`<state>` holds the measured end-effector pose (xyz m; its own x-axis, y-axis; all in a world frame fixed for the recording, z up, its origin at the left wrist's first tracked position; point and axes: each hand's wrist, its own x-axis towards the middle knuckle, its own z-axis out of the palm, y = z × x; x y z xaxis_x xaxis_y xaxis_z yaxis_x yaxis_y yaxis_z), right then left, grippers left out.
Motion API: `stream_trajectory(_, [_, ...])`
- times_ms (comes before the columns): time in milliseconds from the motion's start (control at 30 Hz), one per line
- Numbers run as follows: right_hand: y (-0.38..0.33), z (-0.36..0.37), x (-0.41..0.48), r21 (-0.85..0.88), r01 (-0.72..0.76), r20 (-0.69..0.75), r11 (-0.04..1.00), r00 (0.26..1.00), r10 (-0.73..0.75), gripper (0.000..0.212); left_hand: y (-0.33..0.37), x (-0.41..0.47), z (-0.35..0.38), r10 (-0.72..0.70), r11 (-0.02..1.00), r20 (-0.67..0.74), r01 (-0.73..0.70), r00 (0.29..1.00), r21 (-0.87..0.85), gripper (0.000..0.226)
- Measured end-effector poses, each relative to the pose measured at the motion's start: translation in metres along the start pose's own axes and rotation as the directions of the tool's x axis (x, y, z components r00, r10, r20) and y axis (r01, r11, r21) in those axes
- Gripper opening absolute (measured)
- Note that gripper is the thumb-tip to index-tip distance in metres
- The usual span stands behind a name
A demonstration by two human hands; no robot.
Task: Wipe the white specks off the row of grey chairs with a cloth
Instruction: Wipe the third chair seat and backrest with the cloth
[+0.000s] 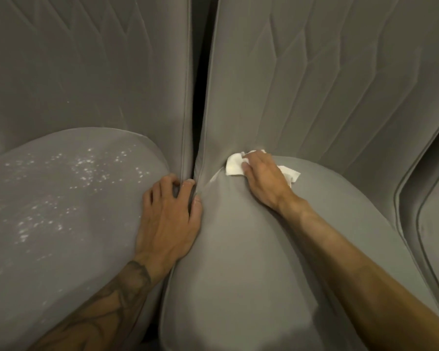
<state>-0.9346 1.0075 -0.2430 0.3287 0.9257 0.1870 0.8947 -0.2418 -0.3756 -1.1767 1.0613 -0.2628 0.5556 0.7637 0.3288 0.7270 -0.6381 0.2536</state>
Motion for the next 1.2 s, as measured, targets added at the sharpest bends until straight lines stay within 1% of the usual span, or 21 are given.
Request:
stream_trajectory(67, [0.001, -0.005, -0.007, 0.047, 0.115, 0.074, 0.992, 0.990, -0.119, 0.029, -0.001, 0.000, -0.001, -0.001, 1.000, 0.009, 0.001, 1.000, 0.004, 0.039])
stream_trajectory(100, [0.007, -0.011, -0.007, 0.048, 0.148, 0.092, 0.988, 0.984, -0.152, 0.029, -0.002, 0.000, -0.001, 0.004, 1.000, 0.009, -0.004, 1.000, 0.005, 0.039])
stream_trajectory(133, [0.015, -0.016, -0.005, 0.036, 0.148, 0.095, 0.988, 0.984, -0.151, 0.030, -0.002, -0.001, -0.001, 0.008, 1.000, 0.008, -0.008, 1.000, 0.005, 0.039])
stream_trajectory(233, [0.022, -0.016, 0.008, 0.000, -0.009, 0.036, 1.000, 0.999, 0.009, 0.032, 0.000, 0.000, -0.001, 0.003, 1.000, 0.001, -0.003, 1.000, 0.001, 0.038])
stream_trajectory(267, [0.016, -0.009, 0.010, -0.004, -0.035, 0.023, 0.999, 0.999, 0.035, 0.032, 0.000, 0.001, -0.001, 0.002, 1.000, 0.000, -0.002, 1.000, 0.003, 0.038])
stream_trajectory(300, [0.008, -0.003, 0.010, -0.001, -0.029, 0.023, 1.000, 0.999, 0.029, 0.031, 0.000, 0.000, -0.001, -0.001, 1.000, 0.003, 0.001, 1.000, 0.006, 0.038])
stream_trajectory(433, [-0.008, 0.002, -0.006, 0.064, 0.150, 0.088, 0.987, 0.984, -0.156, 0.027, 0.000, -0.001, -0.004, -0.002, 1.000, 0.028, 0.001, 1.000, 0.026, 0.038])
stream_trajectory(467, [-0.005, -0.002, -0.006, 0.058, 0.170, 0.098, 0.984, 0.980, -0.176, 0.028, 0.000, -0.001, -0.005, 0.003, 1.000, 0.027, -0.003, 1.000, 0.022, 0.038])
stream_trajectory(500, [-0.002, -0.006, -0.004, 0.053, 0.164, 0.092, 0.985, 0.981, -0.168, 0.029, 0.001, -0.001, -0.005, 0.006, 1.000, 0.026, -0.006, 1.000, 0.016, 0.037])
stream_trajectory(600, [-0.003, -0.006, 0.005, 0.038, 0.034, 0.035, 0.999, 0.999, -0.035, 0.028, 0.003, 0.000, -0.005, 0.002, 1.000, 0.015, -0.002, 1.000, 0.017, 0.036])
stream_trajectory(633, [-0.009, -0.002, 0.005, 0.033, 0.019, 0.030, 0.999, 0.999, -0.020, 0.027, 0.003, 0.000, -0.005, 0.000, 1.000, 0.013, 0.000, 1.000, 0.023, 0.037])
stream_trajectory(700, [-0.027, 0.007, -0.006, 0.066, 0.076, 0.047, 0.995, 0.996, -0.079, 0.024, 0.003, 0.000, -0.006, -0.001, 1.000, 0.020, 0.000, 1.000, 0.029, 0.038])
stream_trajectory(800, [-0.037, 0.008, -0.027, 0.123, 0.231, 0.105, 0.965, 0.964, -0.244, 0.024, 0.002, -0.001, -0.007, 0.004, 1.000, 0.032, -0.004, 0.999, 0.022, 0.041])
stream_trajectory(833, [-0.034, 0.005, -0.024, 0.114, 0.240, 0.110, 0.964, 0.961, -0.252, 0.025, 0.002, -0.001, -0.007, 0.003, 1.000, 0.028, -0.004, 1.000, 0.020, 0.041])
stream_trajectory(867, [-0.031, 0.001, -0.018, 0.099, 0.220, 0.106, 0.971, 0.968, -0.230, 0.025, 0.002, -0.001, -0.007, 0.002, 1.000, 0.024, -0.003, 1.000, 0.017, 0.040])
stream_trajectory(967, [-0.034, 0.003, -0.006, 0.068, 0.091, 0.048, 0.994, 0.994, -0.094, 0.024, 0.003, -0.001, -0.007, 0.005, 1.000, 0.011, -0.006, 1.000, 0.007, 0.040])
stream_trajectory(1000, [-0.040, 0.007, -0.010, 0.068, 0.079, 0.036, 0.995, 0.996, -0.081, 0.023, 0.002, 0.000, -0.007, 0.007, 1.000, 0.006, -0.007, 1.000, 0.003, 0.040])
stream_trajectory(1067, [-0.052, 0.013, -0.027, 0.117, 0.153, 0.040, 0.981, 0.987, -0.158, 0.023, 0.002, -0.001, -0.007, 0.005, 1.000, 0.001, -0.005, 1.000, 0.000, 0.039])
stream_trajectory(1133, [-0.051, 0.008, -0.042, 0.155, 0.240, 0.083, 0.958, 0.964, -0.254, 0.024, 0.000, -0.001, -0.007, 0.011, 1.000, 0.005, -0.011, 1.000, -0.006, 0.038])
stream_trajectory(1167, [-0.046, 0.003, -0.039, 0.139, 0.256, 0.096, 0.957, 0.958, -0.270, 0.025, 0.000, -0.002, -0.008, 0.016, 1.000, 0.008, -0.016, 1.000, -0.007, 0.039])
stream_trajectory(1200, [-0.042, -0.001, -0.032, 0.119, 0.236, 0.091, 0.964, 0.964, -0.248, 0.026, 0.000, -0.002, -0.009, 0.020, 1.000, 0.014, -0.020, 1.000, -0.010, 0.041])
